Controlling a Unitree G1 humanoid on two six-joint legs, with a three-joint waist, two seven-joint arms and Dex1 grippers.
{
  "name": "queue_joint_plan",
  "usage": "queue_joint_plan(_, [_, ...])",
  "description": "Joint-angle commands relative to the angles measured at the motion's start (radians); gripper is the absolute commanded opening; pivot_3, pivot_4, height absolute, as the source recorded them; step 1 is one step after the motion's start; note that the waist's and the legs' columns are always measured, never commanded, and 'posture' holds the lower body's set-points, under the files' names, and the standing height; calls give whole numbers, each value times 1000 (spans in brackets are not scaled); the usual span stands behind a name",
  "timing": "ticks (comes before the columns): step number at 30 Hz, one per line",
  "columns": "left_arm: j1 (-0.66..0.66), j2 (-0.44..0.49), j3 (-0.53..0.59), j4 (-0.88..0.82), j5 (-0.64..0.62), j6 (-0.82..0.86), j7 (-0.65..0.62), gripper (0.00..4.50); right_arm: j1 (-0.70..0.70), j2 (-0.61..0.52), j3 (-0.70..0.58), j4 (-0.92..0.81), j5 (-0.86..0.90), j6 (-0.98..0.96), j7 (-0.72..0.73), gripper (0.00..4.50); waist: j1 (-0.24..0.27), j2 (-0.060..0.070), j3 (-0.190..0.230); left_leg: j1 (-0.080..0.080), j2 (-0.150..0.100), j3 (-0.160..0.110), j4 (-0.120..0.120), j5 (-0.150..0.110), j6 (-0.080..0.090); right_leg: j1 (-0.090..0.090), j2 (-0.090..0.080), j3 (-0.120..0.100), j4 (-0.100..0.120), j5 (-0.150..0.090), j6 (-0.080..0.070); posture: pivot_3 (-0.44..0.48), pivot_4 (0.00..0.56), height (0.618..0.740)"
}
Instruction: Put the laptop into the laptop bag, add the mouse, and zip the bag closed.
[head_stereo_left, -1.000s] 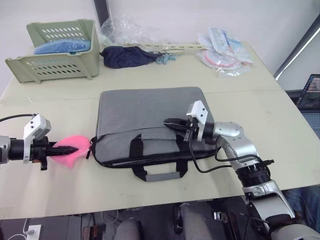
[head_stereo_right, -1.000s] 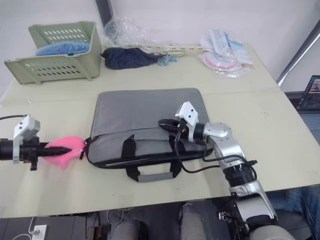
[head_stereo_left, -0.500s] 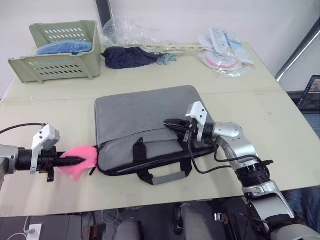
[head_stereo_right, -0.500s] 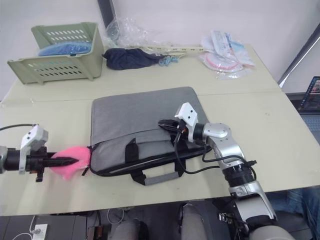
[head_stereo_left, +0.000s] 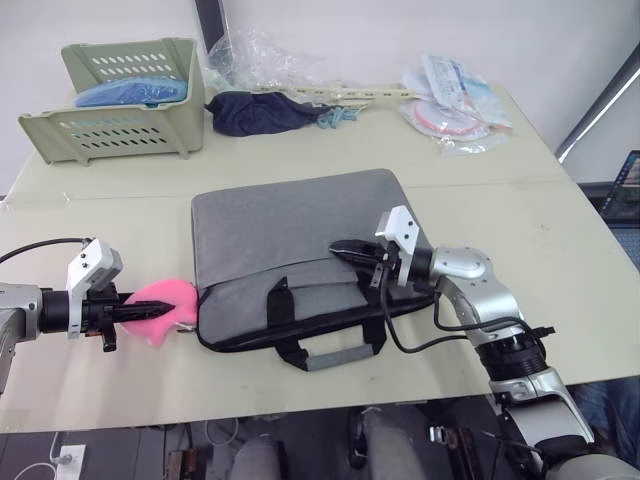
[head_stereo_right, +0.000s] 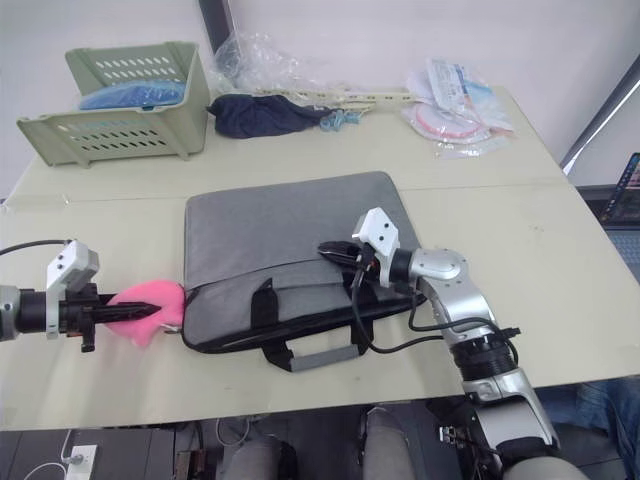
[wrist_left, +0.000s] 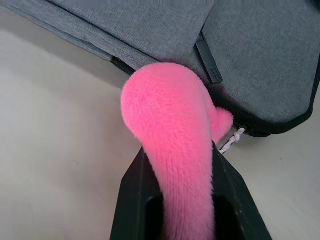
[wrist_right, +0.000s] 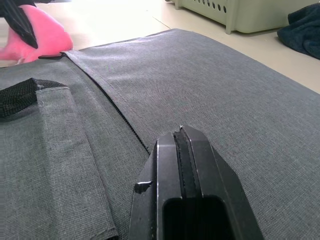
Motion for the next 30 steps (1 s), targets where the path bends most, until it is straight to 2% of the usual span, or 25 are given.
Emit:
queue_joint_plan(1, [-23,-2,3,6,10,-23,10,311,25,-19,16,-27,1,28,32,1688,0,1,0,0,0,0,0,0,0,0,0,0,0,0,0,0,150,740])
queue_joint_plan(6, [-32,-1,-5,18,8,-32,3,311,30,-46,11,-99,34,74,63,3963,1,3,2,0,0,0,0,0,0,0,0,0,-1,0,0,0,150,740])
queue_joint_plan(10, [-48,-4,-16,38,16,-49,3,311,1,-22,14,-108,33,98,46,3963,1,3,2,-1,0,0,0,0,0,0,0,0,-1,0,0,0,150,740])
queue_joint_plan(14, [-67,-9,-28,55,21,-61,3,311,-50,33,18,-31,-5,69,-1,3963,-1,4,2,-1,0,0,0,0,0,-1,1,0,-1,0,0,0,150,740])
queue_joint_plan(17, [-67,-16,-27,54,24,-67,3,311,-74,81,-11,22,21,75,-14,3178,-1,4,3,-1,0,1,0,0,0,-1,1,0,-1,0,0,0,150,740])
queue_joint_plan(23, [-54,-23,-16,53,28,-86,7,311,-101,129,26,105,-24,29,-11,417,-2,5,3,-1,0,1,0,0,0,-1,1,0,-1,0,0,0,150,740])
queue_joint_plan(24, [-58,-25,-15,62,34,-96,15,311,-102,134,43,129,-48,8,-14,65,-3,5,3,-1,0,1,0,0,0,-1,1,0,-1,0,0,0,150,740])
queue_joint_plan(30, [-164,-84,-31,151,94,-179,130,311,-108,147,58,198,-80,-41,-15,65,-3,4,2,1,1,1,1,0,0,0,1,1,1,0,0,0,150,740])
